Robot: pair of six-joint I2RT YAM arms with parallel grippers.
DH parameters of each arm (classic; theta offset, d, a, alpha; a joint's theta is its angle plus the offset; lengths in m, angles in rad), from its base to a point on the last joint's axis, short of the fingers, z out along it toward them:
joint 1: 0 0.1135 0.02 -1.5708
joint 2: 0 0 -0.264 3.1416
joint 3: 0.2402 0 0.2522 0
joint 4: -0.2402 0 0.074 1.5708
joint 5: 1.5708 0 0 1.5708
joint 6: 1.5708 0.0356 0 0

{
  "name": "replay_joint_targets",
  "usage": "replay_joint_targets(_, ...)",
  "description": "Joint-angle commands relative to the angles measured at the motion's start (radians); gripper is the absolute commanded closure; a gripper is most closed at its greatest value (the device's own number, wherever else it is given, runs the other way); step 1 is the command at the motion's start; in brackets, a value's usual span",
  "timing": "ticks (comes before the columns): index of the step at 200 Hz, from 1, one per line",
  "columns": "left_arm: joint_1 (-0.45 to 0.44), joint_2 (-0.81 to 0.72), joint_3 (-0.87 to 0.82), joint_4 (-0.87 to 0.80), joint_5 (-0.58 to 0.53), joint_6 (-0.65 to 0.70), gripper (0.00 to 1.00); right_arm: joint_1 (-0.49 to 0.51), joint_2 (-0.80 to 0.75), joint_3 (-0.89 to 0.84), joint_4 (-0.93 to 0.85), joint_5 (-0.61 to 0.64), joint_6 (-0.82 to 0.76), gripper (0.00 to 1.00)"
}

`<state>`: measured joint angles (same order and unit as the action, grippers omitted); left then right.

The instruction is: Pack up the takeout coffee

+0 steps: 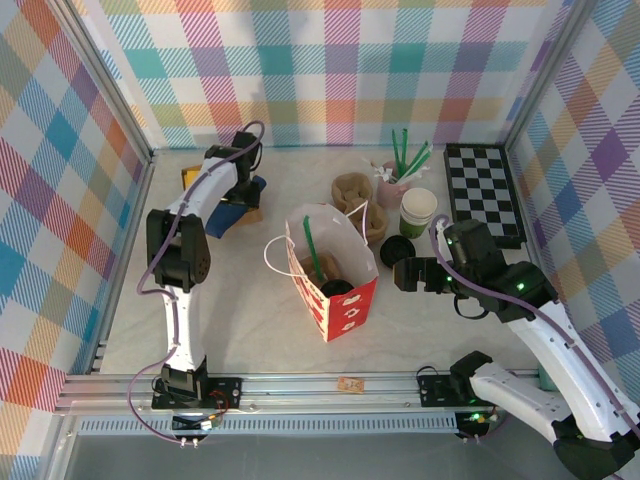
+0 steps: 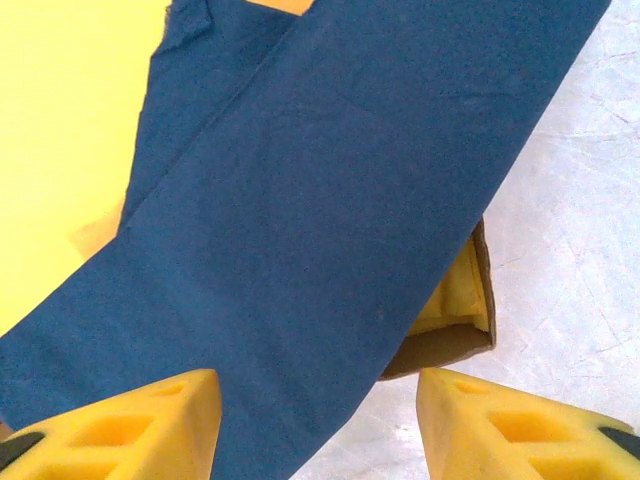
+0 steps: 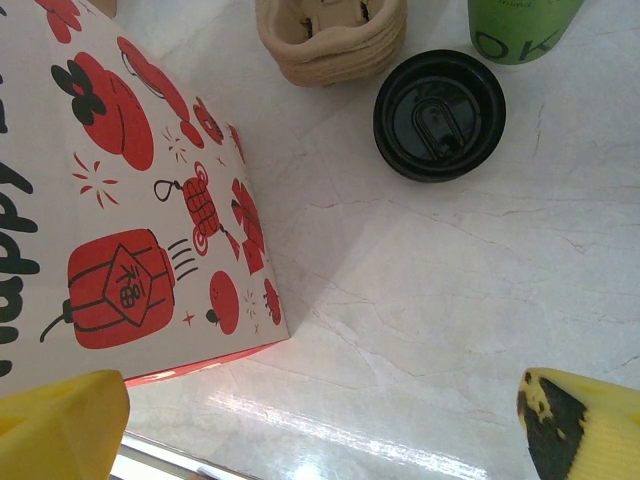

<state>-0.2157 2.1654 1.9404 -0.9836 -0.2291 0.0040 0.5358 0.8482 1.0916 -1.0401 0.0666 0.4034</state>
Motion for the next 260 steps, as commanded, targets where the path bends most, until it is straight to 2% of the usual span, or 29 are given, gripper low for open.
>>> replay_joint_targets(1,-0.011,0.031,0.023,-0.001,0.006,-0.007,0.46,-0.007,0.002,-0.009,0.008,0.002,-0.012,0.01)
replay_joint_targets(214,-0.014,0.127,0.12,-0.04,-0.049,0.003,0.48,-0.007,0.025,-0.024,0.031,-0.002,-0.014,0.01)
replay_joint_targets(260,-0.014,0.126,0.106,-0.029,-0.05,-0.001,0.56,-0.007,0.029,-0.02,0.031,-0.001,-0.012,0.01)
